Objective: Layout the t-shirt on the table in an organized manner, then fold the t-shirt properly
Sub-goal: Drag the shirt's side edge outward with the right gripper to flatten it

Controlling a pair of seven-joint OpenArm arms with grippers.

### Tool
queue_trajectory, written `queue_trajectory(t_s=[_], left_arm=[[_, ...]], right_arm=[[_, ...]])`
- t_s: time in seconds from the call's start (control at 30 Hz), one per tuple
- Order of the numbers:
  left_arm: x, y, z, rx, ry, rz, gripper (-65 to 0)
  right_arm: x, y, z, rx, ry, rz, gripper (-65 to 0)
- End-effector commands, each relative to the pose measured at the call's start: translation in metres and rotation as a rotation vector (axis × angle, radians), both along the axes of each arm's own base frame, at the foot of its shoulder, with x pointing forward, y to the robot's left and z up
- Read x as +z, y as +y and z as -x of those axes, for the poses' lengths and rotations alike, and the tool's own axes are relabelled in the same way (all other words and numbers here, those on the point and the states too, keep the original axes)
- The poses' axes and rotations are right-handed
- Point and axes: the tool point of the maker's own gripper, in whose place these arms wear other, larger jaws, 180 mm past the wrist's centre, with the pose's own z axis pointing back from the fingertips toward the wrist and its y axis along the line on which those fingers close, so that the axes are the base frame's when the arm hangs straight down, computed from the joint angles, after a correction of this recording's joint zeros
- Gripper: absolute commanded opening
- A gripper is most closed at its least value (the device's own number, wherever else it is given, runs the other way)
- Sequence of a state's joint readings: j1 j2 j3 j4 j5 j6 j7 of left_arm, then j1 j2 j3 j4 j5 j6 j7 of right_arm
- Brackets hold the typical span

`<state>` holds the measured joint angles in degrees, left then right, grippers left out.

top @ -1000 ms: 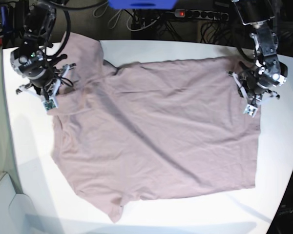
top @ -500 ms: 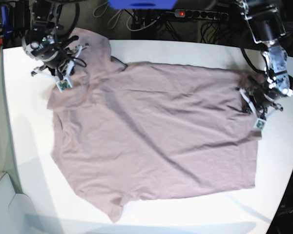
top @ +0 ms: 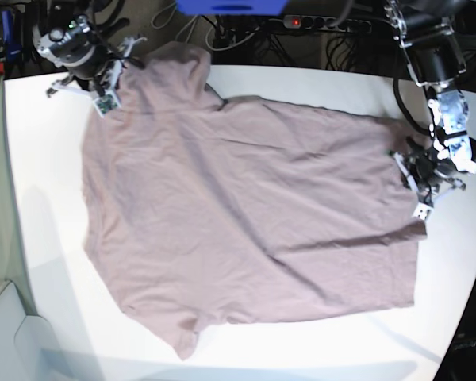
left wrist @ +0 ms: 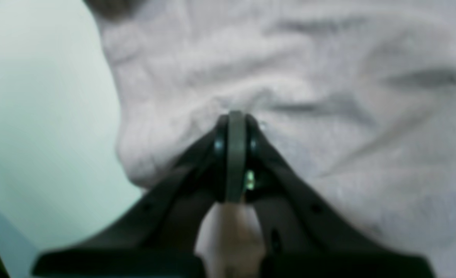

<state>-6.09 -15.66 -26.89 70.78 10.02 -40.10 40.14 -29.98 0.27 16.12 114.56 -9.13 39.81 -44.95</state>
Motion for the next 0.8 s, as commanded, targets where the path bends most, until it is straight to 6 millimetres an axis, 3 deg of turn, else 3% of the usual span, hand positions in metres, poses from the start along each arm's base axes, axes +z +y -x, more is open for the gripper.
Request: queue_trajectory(t_s=[0.0,0.17,0.3,0.4,0.6,0.77], left_arm=[[0.009,0.010,0.004,0.003,0.005,-0.045,-64.9],[0.027,0.012,0.021,-0.021,-0.005,-0.125,-64.9],[0.027,0.010,0.031,-0.032,0.001,-0.138,-64.9],[0.029,0.012,0.031,-0.026,-0.005,-0.140,-64.9],[0.060,0.038,0.033,0.105,-0.091,-0.153,-64.9],[0.063,0.054,0.049,0.175,-0.065,-0.171,-64.9]], right_arm=[[0.012,-0.008,-0.014,-0.007,-0.056,0.013,-65.0],[0.040,-0.028,-0.064,-0.059,-0.197,0.040,-65.0],[0.071,-0.024,-0.124,-0.060,-0.339,0.015,-65.0],[0.080,-0.009,-0.169,-0.029,-0.390,-0.030,-65.0],[0.052,0.006,-0.239,-0.003,-0.304,-0.131,-65.0],[0.026,0.006,-0.281,-0.014,-0.174,-0.202,-65.0]])
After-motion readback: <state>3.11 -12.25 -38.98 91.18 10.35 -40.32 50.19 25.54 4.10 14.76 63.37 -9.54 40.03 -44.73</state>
